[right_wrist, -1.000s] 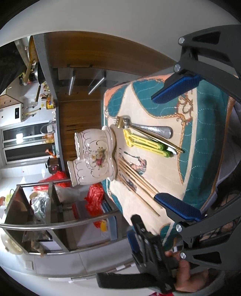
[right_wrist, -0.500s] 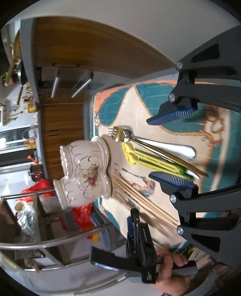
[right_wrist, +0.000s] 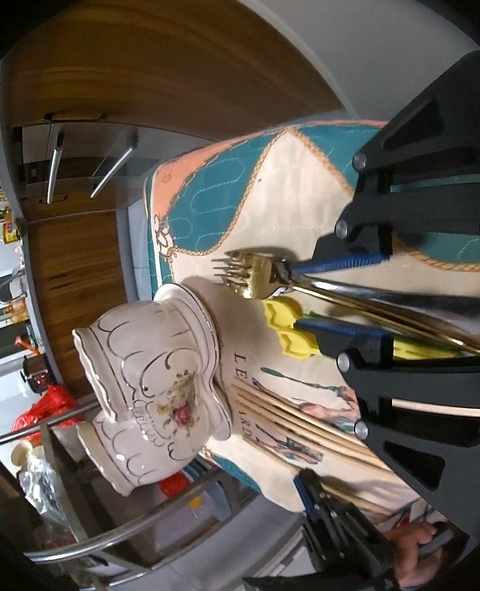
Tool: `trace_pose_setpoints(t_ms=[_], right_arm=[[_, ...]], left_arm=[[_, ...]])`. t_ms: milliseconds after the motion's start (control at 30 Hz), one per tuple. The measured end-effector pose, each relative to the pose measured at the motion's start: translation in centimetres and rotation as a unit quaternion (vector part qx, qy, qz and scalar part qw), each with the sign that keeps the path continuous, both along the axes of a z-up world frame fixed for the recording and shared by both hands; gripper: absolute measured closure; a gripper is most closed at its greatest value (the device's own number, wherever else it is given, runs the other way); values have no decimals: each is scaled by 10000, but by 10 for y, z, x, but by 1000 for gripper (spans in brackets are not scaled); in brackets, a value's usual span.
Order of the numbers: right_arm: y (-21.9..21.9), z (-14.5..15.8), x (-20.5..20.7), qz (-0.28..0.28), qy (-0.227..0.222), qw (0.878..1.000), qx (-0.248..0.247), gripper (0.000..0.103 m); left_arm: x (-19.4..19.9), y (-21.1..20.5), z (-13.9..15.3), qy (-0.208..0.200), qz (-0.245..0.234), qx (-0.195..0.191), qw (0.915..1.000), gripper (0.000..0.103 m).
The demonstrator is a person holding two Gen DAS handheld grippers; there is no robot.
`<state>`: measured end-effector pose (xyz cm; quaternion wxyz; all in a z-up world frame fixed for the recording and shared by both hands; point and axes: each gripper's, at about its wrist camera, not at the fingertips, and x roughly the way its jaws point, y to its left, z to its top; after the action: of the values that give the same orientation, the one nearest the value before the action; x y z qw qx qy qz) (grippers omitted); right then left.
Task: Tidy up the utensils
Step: 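Grasp one chopstick with the left tool while the right tool grasps the gold fork, then lift the chopstick with the left tool while the right tool lifts the gold fork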
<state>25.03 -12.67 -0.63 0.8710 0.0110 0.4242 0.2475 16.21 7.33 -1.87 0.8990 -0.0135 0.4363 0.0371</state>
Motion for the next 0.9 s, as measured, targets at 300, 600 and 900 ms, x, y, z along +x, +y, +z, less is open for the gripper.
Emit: trace_pose_setpoints(t_ms=[300,600,900], right_arm=[[-3,1,7,-101,90,9999,0,95],[-35,12,16,-13,552,9956,758,102],[-39,12,22,-15,806,9938,766,96]], left_arm=[[12,6,3,375,-168,-16,9992,96],[18,17,4,674,-306,-267,9969,96],[26,21,5,817,-331,-314,9956,95]])
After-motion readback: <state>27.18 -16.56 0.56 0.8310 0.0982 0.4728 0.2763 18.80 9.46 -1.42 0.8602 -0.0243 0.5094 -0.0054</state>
